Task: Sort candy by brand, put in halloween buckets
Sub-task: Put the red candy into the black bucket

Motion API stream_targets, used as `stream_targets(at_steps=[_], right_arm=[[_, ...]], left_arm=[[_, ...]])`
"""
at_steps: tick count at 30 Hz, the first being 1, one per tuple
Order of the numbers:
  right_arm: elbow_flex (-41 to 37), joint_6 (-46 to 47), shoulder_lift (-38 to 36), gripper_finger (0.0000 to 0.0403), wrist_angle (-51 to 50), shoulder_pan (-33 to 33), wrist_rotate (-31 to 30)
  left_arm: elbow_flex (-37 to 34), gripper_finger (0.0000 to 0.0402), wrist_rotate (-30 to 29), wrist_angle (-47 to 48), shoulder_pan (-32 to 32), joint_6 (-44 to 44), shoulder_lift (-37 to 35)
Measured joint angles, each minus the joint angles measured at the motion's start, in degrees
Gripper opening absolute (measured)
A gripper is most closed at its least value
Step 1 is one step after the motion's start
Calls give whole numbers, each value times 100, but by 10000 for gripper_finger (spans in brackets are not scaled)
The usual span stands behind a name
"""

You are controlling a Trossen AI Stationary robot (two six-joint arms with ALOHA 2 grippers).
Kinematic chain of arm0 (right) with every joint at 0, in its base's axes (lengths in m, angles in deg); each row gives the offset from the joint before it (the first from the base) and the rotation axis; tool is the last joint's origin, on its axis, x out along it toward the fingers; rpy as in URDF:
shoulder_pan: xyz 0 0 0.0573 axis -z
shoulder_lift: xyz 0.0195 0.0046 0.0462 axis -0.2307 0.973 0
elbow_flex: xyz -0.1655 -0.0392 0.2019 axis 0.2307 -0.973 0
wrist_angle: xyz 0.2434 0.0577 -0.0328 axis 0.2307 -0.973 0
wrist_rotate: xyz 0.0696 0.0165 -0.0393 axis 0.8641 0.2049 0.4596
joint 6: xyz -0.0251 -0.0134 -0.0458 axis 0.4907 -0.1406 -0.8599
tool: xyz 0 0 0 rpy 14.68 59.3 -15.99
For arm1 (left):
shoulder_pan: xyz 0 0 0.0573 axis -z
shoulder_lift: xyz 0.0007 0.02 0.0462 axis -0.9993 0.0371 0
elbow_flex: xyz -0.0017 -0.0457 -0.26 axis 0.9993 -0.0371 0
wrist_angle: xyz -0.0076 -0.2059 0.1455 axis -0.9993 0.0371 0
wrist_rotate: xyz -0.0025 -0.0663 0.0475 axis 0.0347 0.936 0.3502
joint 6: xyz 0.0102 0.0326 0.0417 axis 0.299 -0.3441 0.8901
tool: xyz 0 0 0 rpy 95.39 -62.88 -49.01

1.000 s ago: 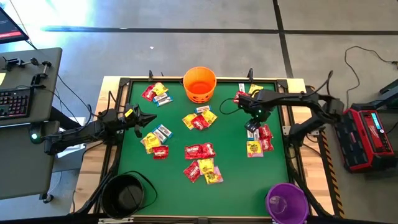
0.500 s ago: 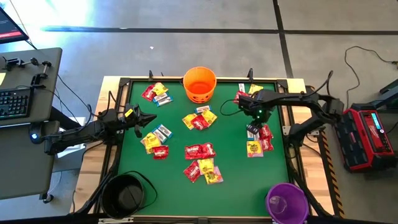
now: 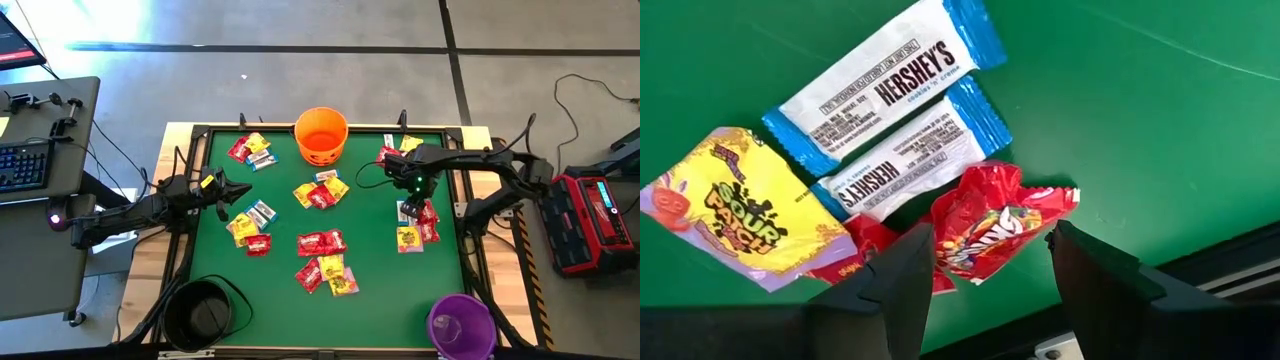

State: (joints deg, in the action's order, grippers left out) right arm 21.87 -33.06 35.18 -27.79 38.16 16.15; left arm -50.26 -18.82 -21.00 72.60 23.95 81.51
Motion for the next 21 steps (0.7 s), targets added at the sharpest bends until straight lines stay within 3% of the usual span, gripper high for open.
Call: stream_targets(at_steps=[21], right_arm=[[-837,-170,0,188,767,0,47]], left_arm=[[-1,0,-1,0,-1,0,0]])
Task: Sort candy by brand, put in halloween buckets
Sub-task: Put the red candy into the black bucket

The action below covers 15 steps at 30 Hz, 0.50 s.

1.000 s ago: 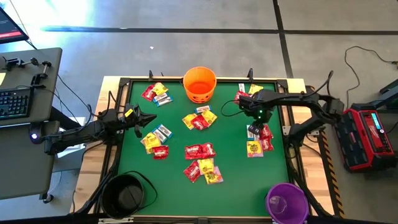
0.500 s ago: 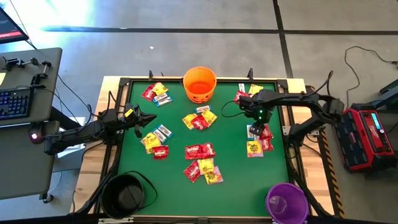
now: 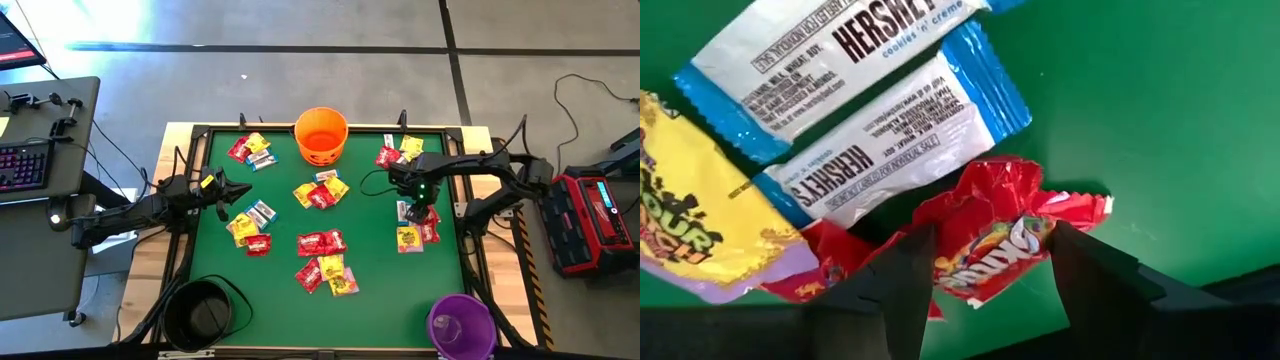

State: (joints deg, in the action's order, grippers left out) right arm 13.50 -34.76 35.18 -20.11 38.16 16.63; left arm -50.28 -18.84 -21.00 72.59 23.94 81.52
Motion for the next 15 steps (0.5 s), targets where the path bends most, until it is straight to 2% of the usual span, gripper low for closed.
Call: stream_targets(at_steps=[5,15], right_arm=[[-2,1,2,168,202,0,1],[11,1,2,94,248,0,-9]], left_arm=[[0,0,0,0,2,2,-1],[1,0,1,0,1,1,-1]])
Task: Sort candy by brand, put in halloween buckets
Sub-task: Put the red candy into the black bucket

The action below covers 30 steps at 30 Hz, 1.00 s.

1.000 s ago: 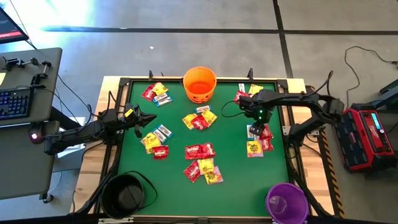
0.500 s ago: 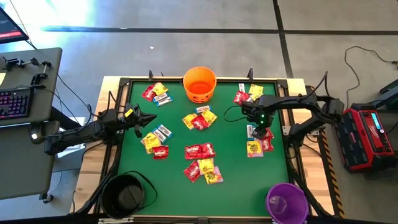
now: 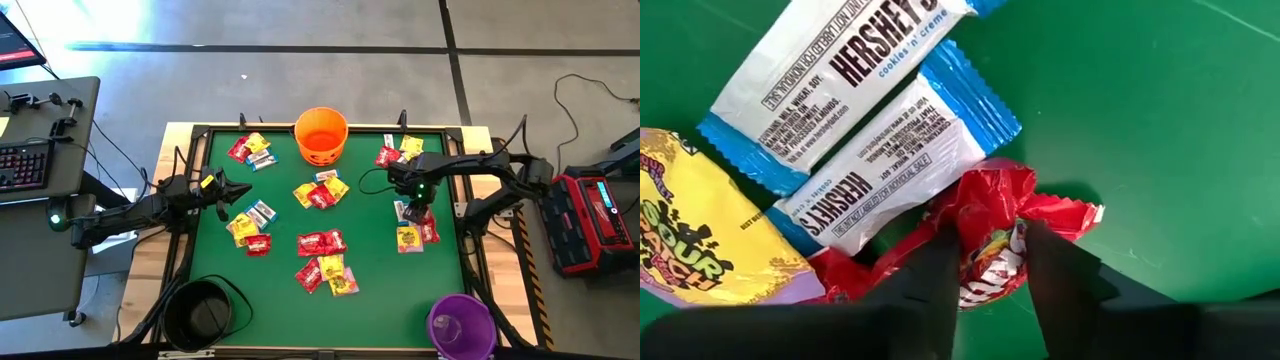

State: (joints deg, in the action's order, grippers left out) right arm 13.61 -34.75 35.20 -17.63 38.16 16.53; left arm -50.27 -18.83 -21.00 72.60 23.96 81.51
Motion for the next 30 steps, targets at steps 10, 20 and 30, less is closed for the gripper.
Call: stream_targets(at_steps=[10,20,30], right_arm=[[7,46,-1,9,-388,-7,153],[7,336,-551,1,-467,-11,150],[7,1143,-1652,0,-455,-179,265]], left_arm=[[-1,0,-1,0,-1,0,1],[1,0,1,0,1,0,0],[0,0,-1,0,0,0,-1]])
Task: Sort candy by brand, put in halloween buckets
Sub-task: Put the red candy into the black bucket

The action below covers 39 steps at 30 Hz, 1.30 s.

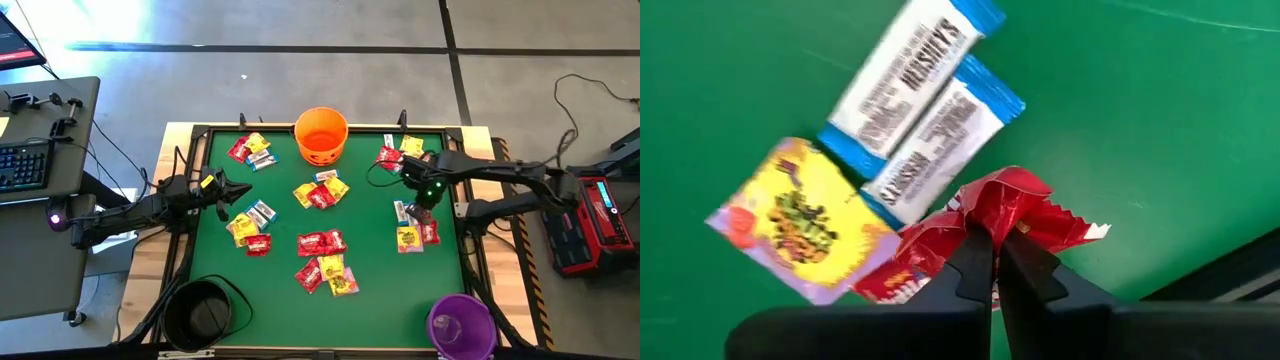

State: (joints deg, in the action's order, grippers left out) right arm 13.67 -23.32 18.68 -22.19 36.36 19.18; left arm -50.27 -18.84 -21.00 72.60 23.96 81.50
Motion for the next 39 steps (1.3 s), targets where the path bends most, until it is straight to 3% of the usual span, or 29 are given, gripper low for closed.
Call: stream_targets(at_steps=[9,21,32,39], right_arm=[[0,1157,-695,0,613,-709,-78],[0,2165,-740,0,3169,-1782,-324],[0,2698,-740,0,5497,-2301,-1265],[0,2904,-737,0,6117,-2347,-1516]], left_arm=[[1,0,0,0,1,-2,2],[0,0,1,0,0,-1,1],[1,0,0,-534,1,539,2],[1,0,-96,-1301,-1,-277,1]])
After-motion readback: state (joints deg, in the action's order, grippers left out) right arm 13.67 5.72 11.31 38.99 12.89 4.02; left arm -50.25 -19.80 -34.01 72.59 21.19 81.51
